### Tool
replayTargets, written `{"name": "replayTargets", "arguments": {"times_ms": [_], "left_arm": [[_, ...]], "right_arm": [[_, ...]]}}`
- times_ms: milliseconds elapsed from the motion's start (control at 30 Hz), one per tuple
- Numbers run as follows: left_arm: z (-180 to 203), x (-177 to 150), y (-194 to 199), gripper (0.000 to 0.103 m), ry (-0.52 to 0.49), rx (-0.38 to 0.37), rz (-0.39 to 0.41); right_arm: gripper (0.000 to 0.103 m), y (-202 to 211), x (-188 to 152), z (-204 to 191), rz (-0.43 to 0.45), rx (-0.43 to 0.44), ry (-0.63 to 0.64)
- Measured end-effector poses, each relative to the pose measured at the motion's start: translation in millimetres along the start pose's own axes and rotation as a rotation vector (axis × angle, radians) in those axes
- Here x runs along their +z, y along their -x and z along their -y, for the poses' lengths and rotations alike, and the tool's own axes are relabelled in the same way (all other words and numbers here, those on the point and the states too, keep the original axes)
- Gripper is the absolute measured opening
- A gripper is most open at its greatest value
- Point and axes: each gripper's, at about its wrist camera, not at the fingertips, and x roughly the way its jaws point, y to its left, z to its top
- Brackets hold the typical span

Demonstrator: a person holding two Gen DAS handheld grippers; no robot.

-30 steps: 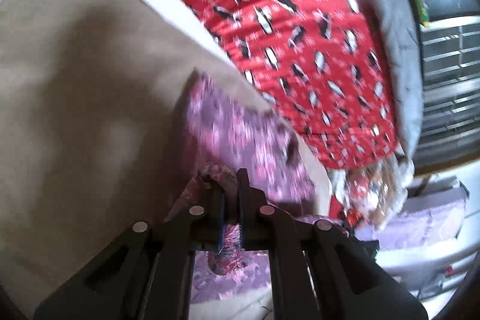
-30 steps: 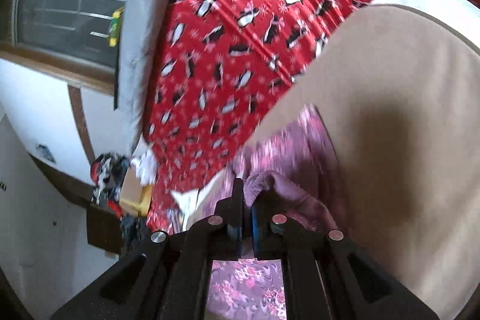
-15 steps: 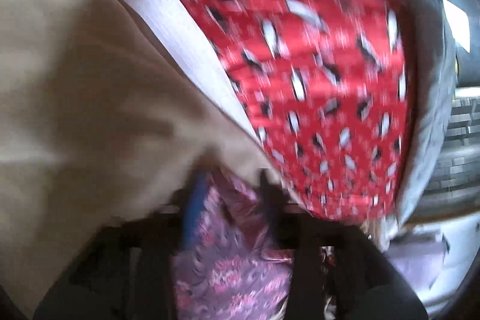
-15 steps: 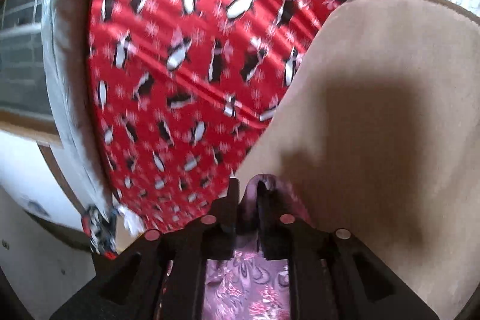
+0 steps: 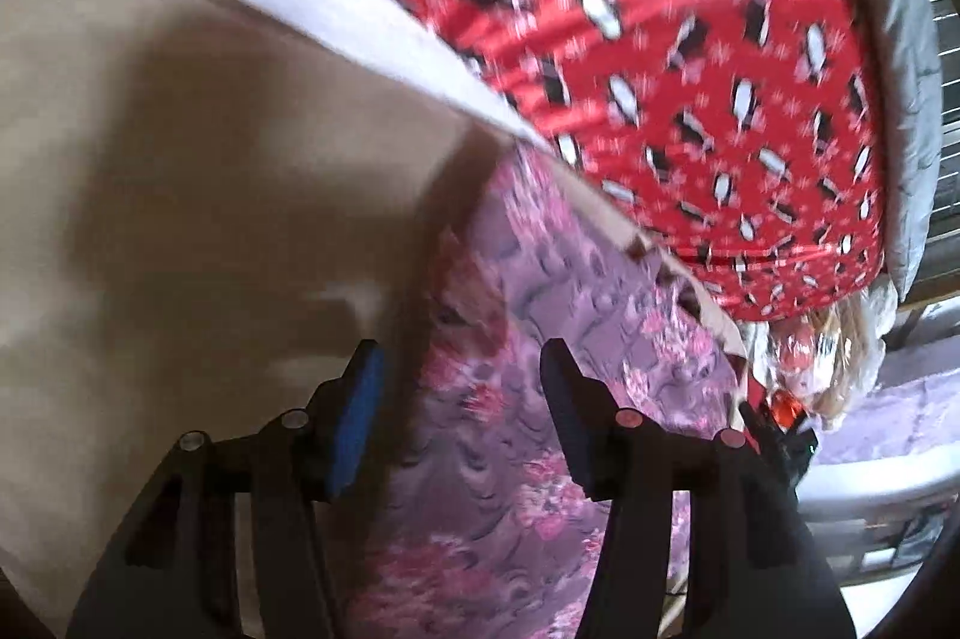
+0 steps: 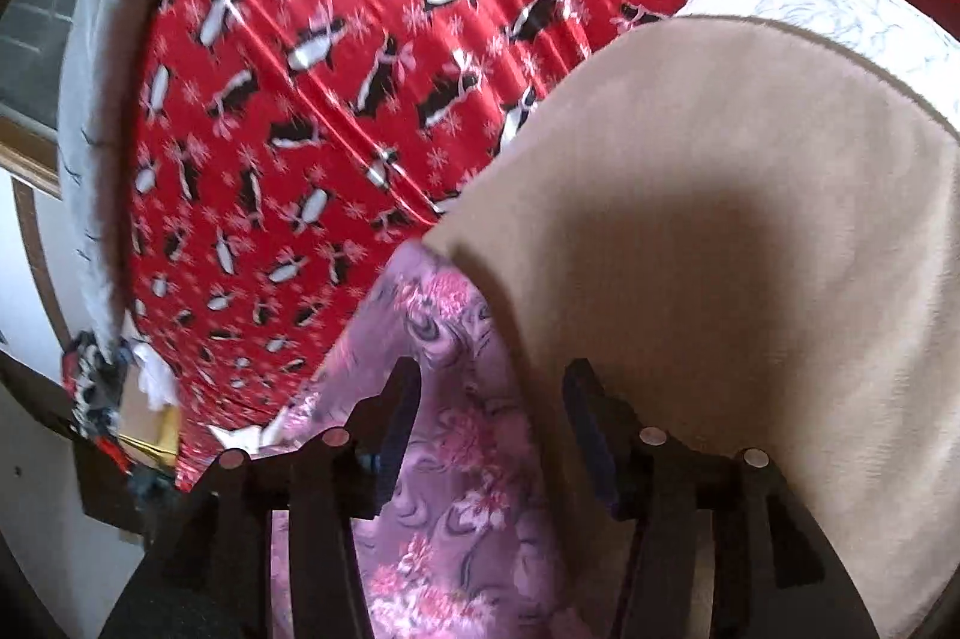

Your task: Fold small clothes

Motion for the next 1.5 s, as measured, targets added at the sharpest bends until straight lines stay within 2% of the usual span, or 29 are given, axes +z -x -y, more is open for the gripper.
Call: {"name": "replayTargets", "arguments": {"times_ms": [67,100,133,167,200,233,267,333,400,433,467,533,567,667,700,767,800,833,900,933,967,1033,1100,1167,1200,1267,1333,1400,1500], "left_arm": [[12,-6,-3,0.052,-0.044,0.042,0.033],[18,-8,-1,0.040,-0.069,0.077,0.064],[22,-10,2,0.018,-0.085,0.109,0.101],[23,-10,6,0.012,-0.085,0.119,0.125],[21,-9,10,0.009,-0.072,0.109,0.142],[18,-8,14,0.006,-0.062,0.104,0.159],[16,-8,15,0.006,-0.061,0.099,0.168],[11,-9,19,0.005,-0.068,0.117,0.193],[5,-8,8,0.005,-0.066,0.211,0.193],[-3,-7,0,0.005,-0.044,0.263,0.168],[-7,-7,-6,0.005,-0.020,0.282,0.152],[-20,-10,1,0.004,0.038,0.253,0.157],[-20,-14,12,0.004,0.049,0.249,0.189],[-1,-35,43,0.004,0.013,0.203,0.304],[8,-45,50,0.005,-0.002,0.174,0.333],[31,-64,48,0.016,-0.042,0.154,0.367],[40,-72,38,0.032,-0.057,0.178,0.367],[48,-78,24,0.046,-0.078,0.226,0.355],[55,-86,-6,0.048,-0.113,0.381,0.315],[55,-91,-21,0.049,-0.137,0.476,0.297],[55,-98,-30,0.051,-0.161,0.534,0.318],[57,-109,-27,0.059,-0.163,0.562,0.399],[50,-115,-26,0.063,-0.120,0.535,0.436],[42,-115,-30,0.072,-0.099,0.529,0.457],[38,-111,-30,0.080,-0.081,0.544,0.441],[31,-103,-29,0.081,-0.069,0.508,0.400],[23,-99,-25,0.081,-0.076,0.484,0.360],[22,-105,-19,0.081,-0.060,0.470,0.365],[29,-109,-5,0.081,-0.085,0.429,0.416]], "right_arm": [[0.053,-11,2,-4,-0.004,-0.008,0.011],[0.053,-15,3,-8,0.000,-0.009,0.022],[0.053,-20,4,-12,-0.001,0.001,0.037],[0.047,-24,5,-18,-0.009,0.018,0.059],[0.041,-27,5,-25,-0.026,0.020,0.087],[0.017,-30,6,-32,-0.043,0.016,0.116],[0.008,-33,7,-41,-0.063,0.003,0.154],[0.008,-27,8,-54,-0.038,0.023,0.198],[0.008,-10,10,-58,0.065,0.070,0.216],[0.007,-10,11,-55,0.082,0.049,0.208],[0.008,-18,13,-49,0.060,-0.036,0.199],[0.010,-46,12,-31,-0.106,-0.167,0.151],[0.016,-42,10,-27,-0.099,-0.154,0.126],[0.018,5,1,-38,0.068,-0.027,0.129],[0.019,16,-6,-46,0.085,0.033,0.160],[0.031,23,-25,-59,0.084,0.099,0.213],[0.032,18,-32,-63,0.058,0.114,0.230],[0.034,10,-43,-65,0.021,0.112,0.254],[0.031,-29,-66,-63,-0.144,-0.037,0.317],[0.029,-30,-77,-67,-0.119,-0.096,0.376],[0.034,-23,-81,-79,-0.076,-0.121,0.411],[0.034,-15,-85,-100,-0.060,-0.105,0.448],[0.034,-6,-95,-127,-0.022,-0.015,0.521],[0.034,-20,-106,-149,-0.060,0.036,0.573],[0.033,-31,-111,-155,-0.088,0.054,0.578],[0.032,-64,-122,-162,-0.145,0.010,0.605],[0.030,-106,-131,-158,-0.241,-0.119,0.641],[0.034,-100,-122,-167,-0.169,-0.088,0.594],[0.033,-85,-109,-177,-0.070,0.031,0.507]]}}
